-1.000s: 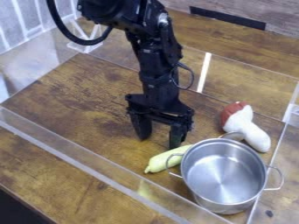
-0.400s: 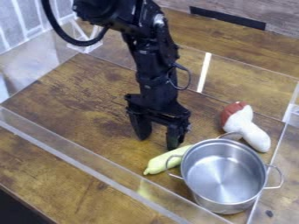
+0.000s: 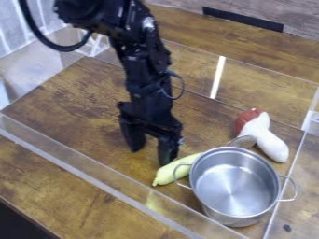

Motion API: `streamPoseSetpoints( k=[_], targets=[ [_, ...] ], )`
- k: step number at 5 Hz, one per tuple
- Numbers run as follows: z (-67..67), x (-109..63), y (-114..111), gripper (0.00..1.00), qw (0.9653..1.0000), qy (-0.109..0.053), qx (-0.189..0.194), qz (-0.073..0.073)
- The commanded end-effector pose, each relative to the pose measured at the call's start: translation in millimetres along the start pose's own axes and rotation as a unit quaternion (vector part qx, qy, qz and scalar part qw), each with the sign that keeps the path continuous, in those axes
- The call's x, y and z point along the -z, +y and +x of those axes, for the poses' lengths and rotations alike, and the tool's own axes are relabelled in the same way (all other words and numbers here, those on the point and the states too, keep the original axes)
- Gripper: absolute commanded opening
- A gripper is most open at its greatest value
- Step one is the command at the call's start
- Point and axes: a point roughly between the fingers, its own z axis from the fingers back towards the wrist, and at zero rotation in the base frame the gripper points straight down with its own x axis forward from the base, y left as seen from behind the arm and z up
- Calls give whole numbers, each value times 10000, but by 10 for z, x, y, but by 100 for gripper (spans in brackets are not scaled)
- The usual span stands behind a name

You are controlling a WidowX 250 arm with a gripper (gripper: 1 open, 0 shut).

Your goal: Move the green spoon to the right

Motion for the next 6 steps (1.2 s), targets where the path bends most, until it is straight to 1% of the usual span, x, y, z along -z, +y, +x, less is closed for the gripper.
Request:
streamPoseSetpoints(
  k=[1, 2, 3, 4, 5, 6],
  targets=[
    [-51, -193, 19, 100, 9990, -431, -112, 11],
    [-91, -208, -30, 100, 9981, -603, -79, -25],
    [-91, -236, -145, 100, 9968, -756, 253, -98],
    [-98, -261, -259, 100, 9945, -878, 536, -177],
    [14, -194, -402, 100, 9916, -959, 842, -232],
    [110, -117, -506, 100, 9890, -997, 1063, -234]
  ],
)
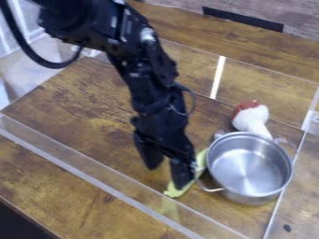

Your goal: Move the green spoon to the right

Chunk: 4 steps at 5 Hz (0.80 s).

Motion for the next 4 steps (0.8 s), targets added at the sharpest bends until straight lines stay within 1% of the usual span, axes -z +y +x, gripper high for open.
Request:
streamPoseSetpoints(
  k=[1, 2, 3, 4],
  targets=[
    [206, -38, -29, 100, 9994, -327, -19, 120],
    [262, -10, -56, 100, 9992, -346, -133, 138],
    [204, -5, -38, 0, 9993, -334, -128, 114],
    [133, -19, -21, 0, 9992, -339, -178, 90]
  ],
)
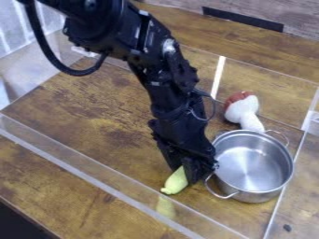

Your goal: Move the green spoon to the right

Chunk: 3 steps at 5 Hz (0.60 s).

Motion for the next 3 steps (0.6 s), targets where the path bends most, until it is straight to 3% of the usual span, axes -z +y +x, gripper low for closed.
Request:
streamPoseSetpoints(
  k=[1, 3],
  targets=[
    [0, -127, -42, 0, 9999, -145, -49, 0],
    [-80, -170, -154, 0, 9996, -78, -250, -62]
  ],
)
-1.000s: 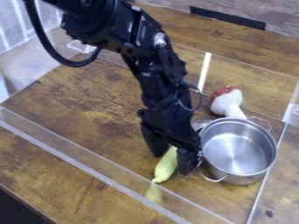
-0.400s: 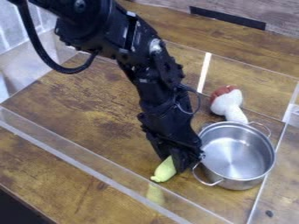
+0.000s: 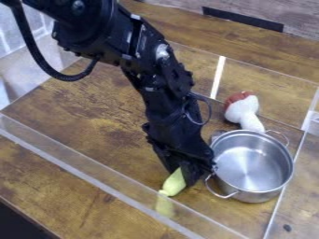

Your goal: Move the green spoon to the right

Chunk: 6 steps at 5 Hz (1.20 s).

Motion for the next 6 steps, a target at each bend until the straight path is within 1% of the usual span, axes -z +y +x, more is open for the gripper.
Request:
streamPoseSetpoints(
  k=[1, 2, 3, 4, 5, 6],
  targets=[
    [5, -230, 27, 0, 9994, -60, 304, -122],
    [-7, -309, 153, 0, 9985, 21, 511, -208],
    [35, -274, 209, 0, 9993, -22, 311, -224],
    [28, -317, 309, 100, 9993, 53, 300, -204],
    [51, -372, 397, 100, 9994, 74, 297, -160],
    [164, -416, 327, 100, 9994, 66, 335, -82]
  ],
)
